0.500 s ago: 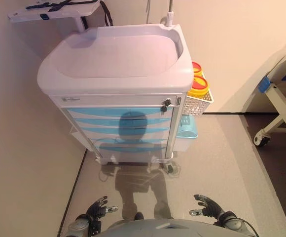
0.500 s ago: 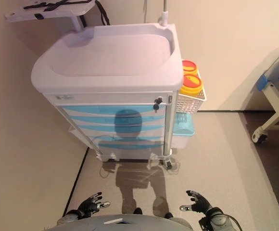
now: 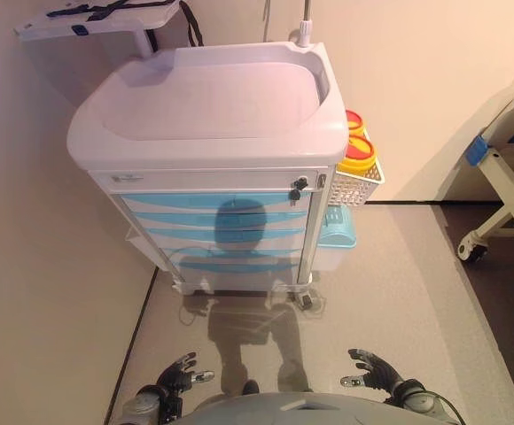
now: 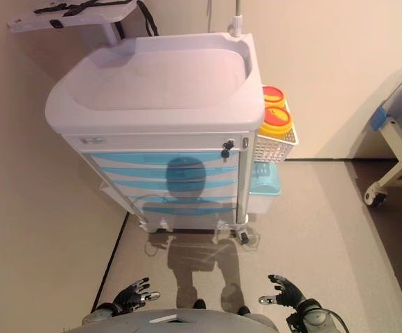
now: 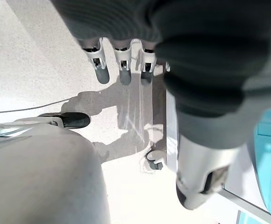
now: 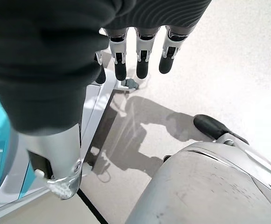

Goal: Open the drawer and pick up the medicine

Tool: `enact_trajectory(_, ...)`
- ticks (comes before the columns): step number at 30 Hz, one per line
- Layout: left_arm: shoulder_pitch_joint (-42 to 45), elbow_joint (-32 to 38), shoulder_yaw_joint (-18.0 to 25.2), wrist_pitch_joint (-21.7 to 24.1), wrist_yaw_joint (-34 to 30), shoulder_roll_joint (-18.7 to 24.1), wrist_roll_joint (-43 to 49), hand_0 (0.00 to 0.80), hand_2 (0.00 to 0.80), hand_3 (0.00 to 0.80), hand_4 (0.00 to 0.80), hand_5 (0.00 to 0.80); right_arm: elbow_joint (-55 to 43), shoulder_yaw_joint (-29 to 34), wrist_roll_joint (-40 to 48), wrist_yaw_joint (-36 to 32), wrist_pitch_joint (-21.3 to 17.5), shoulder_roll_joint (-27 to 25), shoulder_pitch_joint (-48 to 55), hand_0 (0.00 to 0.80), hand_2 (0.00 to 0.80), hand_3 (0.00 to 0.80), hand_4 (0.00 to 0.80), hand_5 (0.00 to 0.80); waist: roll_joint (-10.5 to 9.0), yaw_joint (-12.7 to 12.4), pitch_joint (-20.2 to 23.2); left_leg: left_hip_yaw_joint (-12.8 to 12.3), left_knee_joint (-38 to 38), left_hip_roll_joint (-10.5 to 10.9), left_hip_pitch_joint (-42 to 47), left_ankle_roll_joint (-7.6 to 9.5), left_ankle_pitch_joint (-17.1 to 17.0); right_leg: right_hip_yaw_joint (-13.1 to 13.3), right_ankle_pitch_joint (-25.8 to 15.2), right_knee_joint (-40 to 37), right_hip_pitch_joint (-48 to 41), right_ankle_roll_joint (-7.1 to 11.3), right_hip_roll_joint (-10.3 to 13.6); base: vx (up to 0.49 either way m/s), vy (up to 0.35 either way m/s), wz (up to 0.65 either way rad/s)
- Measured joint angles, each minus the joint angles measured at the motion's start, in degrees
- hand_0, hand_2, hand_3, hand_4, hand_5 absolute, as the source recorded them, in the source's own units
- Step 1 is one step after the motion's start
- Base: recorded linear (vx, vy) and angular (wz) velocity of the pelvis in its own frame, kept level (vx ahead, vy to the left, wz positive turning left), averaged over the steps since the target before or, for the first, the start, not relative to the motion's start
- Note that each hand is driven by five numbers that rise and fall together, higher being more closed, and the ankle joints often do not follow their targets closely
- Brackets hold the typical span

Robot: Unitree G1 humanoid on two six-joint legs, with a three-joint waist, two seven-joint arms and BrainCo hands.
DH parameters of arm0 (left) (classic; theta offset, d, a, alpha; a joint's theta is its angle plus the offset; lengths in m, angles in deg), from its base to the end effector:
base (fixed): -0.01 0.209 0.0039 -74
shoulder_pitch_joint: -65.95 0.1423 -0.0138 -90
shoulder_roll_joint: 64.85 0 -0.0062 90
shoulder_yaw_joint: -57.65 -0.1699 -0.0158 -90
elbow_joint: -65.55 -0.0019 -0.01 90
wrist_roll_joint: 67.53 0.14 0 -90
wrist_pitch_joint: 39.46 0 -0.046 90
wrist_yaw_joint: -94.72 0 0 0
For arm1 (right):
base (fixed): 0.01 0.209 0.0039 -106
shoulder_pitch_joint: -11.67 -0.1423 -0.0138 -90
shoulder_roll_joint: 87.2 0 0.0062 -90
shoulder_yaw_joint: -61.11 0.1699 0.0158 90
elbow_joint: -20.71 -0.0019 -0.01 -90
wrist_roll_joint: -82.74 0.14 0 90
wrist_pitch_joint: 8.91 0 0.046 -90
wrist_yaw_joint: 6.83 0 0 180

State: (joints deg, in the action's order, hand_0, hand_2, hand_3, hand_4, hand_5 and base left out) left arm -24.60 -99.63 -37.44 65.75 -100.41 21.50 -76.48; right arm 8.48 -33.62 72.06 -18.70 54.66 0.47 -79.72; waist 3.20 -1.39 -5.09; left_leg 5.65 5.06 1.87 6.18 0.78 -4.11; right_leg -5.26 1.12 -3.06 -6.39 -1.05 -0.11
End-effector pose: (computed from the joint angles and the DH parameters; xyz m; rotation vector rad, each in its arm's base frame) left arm 0.0723 0.2189 -0.1031 -0.0092 1.0364 -0.0940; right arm 0.0763 -0.2476 -0.0911 -0.3616 0.9425 0.2753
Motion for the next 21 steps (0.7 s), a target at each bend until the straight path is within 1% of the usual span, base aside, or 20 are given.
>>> enact_trajectory(7,0.00,-0.03,0.88,-0.04,0.15,-0.03,-0.18,0.000,0.000,0.000,0.000,0.000,-0.01,0.00,-0.02,0.13,0.01,0.00,0.14,0.000,0.000,0.000,0.000,0.000,0.22,0.00,-1.26,0.01,0.00,0.02,-0.02,0.01,0.02,0.01,0.01,0.06,0.04,0.01,0.02,0.043,0.017,0.00)
enact_trajectory(14,-0.18,-0.19,1.64,0.26,1.11,-0.02,-2.27,0.000,0.000,0.000,0.000,0.000,0.06,0.02,-0.07,0.37,-0.08,-0.52,0.37,0.000,0.000,0.000,0.000,0.000,0.40,-0.01,-2.96,-0.02,-0.02,0.09,-1.03,0.09,-0.04,-0.05,-0.15,0.33,1.10,-0.22,0.13,0.024,0.049,0.00)
enact_trajectory(16,-0.12,-0.57,2.86,1.78,1.51,-0.03,-3.53,0.000,0.000,0.000,0.000,0.000,0.32,0.41,-0.09,0.46,-1.27,-0.74,0.78,0.000,0.000,0.000,0.000,0.000,0.31,-0.03,-3.31,0.02,-0.02,0.12,-1.63,0.09,-0.04,-0.24,-0.14,0.32,1.52,-0.21,0.19,0.034,0.036,0.03)
enact_trajectory(18,-0.16,-0.52,3.18,2.65,2.09,-0.03,-4.70,0.000,0.000,0.000,0.000,0.000,0.31,0.53,-0.09,0.54,-1.76,-0.74,0.77,0.000,0.000,0.000,0.000,0.000,0.20,-0.10,-3.98,0.02,-0.11,0.14,-2.04,0.12,-0.09,-0.25,-0.16,0.43,1.97,-0.22,0.21,-0.049,0.044,0.01)
enact_trajectory(21,-2.01,0.15,3.06,4.78,2.55,-0.08,-6.16,0.000,0.000,0.000,0.000,0.000,-0.04,0.49,-0.08,1.77,-2.54,-0.91,-1.53,0.000,0.000,0.000,0.000,0.000,0.25,-0.14,-7.03,-0.02,-2.48,0.33,-5.44,0.09,0.01,-0.19,0.02,3.21,5.64,-0.20,0.43,-0.163,0.080,-0.02)
